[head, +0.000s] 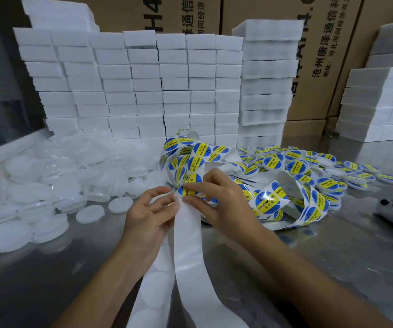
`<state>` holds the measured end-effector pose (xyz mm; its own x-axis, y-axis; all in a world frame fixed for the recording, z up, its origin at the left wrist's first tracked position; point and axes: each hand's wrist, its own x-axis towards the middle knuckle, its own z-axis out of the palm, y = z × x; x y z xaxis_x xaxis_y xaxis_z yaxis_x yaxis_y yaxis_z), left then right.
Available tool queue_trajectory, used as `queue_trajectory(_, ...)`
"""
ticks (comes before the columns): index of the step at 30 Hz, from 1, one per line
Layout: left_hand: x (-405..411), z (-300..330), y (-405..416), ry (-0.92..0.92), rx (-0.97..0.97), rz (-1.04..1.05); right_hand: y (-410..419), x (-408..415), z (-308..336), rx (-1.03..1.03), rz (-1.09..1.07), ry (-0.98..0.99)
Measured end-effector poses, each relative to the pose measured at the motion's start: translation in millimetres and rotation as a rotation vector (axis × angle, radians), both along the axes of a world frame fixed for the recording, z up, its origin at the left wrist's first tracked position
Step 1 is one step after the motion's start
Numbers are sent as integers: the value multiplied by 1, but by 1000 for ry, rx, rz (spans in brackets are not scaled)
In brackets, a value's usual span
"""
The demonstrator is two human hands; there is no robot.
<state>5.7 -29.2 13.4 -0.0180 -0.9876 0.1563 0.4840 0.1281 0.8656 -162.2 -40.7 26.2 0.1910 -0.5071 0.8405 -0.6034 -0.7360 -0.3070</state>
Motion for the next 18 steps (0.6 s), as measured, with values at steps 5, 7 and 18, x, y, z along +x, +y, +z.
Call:
queue_trajectory(5,0,6,2,80,12,-50,-1,-4,6,-214,-69,141)
queue_trajectory(7,1,7,3,96,-14,-73,-1,-4,7,-251,-67,185)
queue_trajectory(18,0,3,3,-83,-11,50,0,-1,2,-155,16,-58)
